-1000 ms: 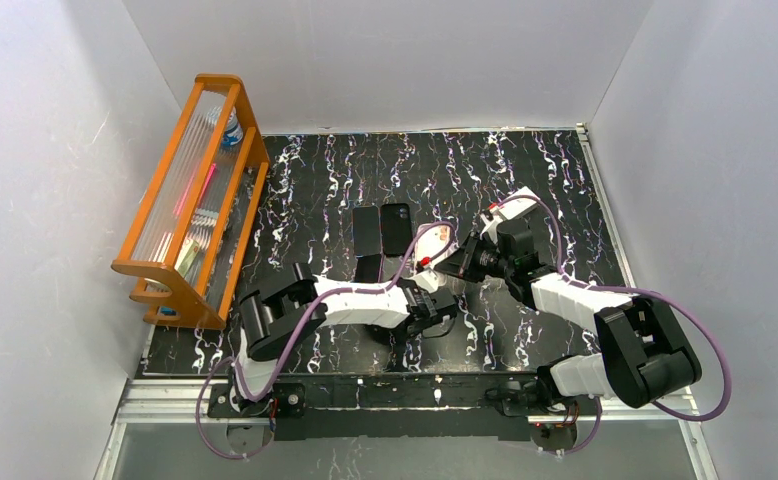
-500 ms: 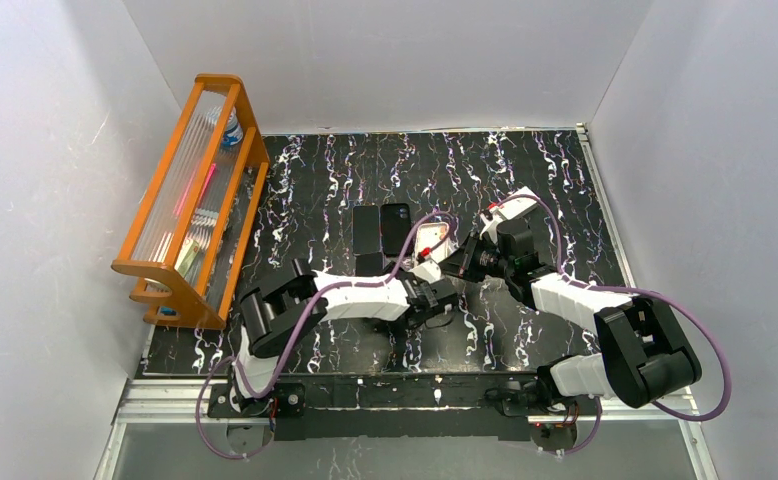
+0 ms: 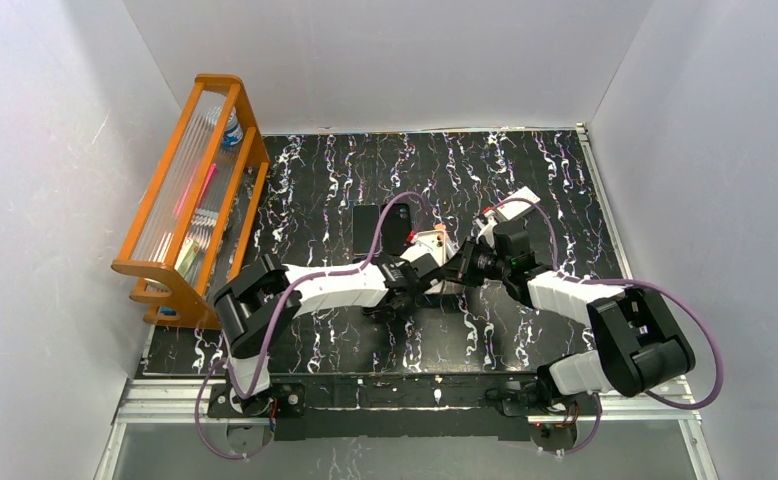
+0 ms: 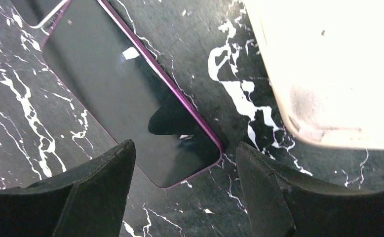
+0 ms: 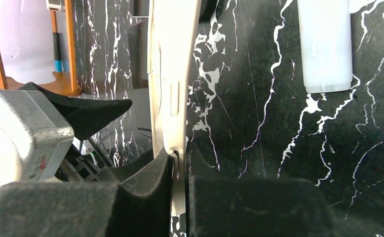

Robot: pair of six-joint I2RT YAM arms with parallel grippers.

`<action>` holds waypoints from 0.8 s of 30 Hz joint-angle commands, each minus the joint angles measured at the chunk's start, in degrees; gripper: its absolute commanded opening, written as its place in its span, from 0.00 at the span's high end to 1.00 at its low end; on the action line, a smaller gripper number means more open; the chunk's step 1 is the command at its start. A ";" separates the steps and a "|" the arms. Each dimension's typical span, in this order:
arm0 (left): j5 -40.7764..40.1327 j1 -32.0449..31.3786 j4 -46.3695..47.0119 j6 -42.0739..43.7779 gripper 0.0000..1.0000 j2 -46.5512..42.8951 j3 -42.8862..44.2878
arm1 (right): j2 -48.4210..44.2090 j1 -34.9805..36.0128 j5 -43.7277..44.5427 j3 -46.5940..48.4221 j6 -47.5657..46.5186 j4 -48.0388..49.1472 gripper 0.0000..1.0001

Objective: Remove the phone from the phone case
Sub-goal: Place the phone at the center of the board, then place the phone case at the center of the board.

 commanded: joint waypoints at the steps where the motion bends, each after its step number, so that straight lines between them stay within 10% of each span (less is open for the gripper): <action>1: 4.89 1.07 -0.59 -0.98 0.27 -4.48 -2.78 | 1.53 0.83 -2.25 2.05 -0.83 1.69 0.99; 24: 21.12 26.50 11.62 -7.90 0.17 -31.66 -19.76 | 14.52 11.00 -2.47 8.80 -0.93 1.12 0.99</action>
